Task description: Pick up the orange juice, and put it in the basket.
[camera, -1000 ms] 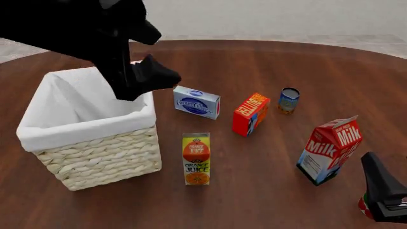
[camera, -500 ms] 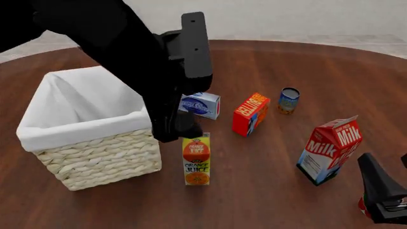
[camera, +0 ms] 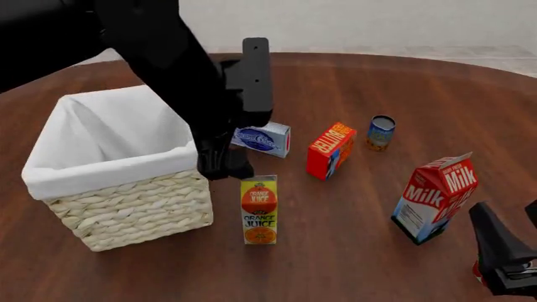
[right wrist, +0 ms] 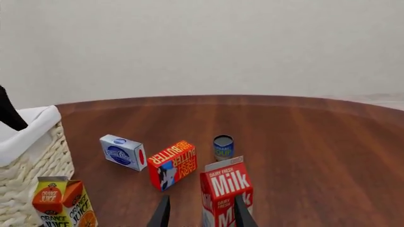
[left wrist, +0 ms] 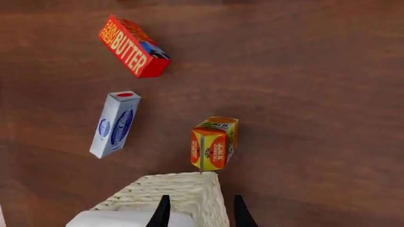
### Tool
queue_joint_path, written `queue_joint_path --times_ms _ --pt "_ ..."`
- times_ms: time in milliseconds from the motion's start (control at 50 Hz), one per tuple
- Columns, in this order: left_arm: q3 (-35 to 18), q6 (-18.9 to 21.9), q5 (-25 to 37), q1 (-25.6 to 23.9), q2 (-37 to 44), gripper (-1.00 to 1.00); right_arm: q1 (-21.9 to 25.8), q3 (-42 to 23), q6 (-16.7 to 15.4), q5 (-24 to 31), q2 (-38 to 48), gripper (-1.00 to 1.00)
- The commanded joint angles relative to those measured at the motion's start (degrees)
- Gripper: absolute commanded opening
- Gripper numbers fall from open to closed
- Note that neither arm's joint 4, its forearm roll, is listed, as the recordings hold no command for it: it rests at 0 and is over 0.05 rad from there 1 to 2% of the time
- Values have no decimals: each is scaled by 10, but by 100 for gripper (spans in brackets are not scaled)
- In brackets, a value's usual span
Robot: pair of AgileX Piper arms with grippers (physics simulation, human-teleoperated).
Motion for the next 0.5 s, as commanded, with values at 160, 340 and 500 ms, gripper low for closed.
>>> queue_joint_path --times_ms 160,340,500 --pt "59 38 -65 19 16 100 4 0 1 5 2 100" --pt "84 44 -94 20 27 100 7 0 1 4 7 100" --pt "104 58 -105 25 30 100 3 0 0 4 11 100"
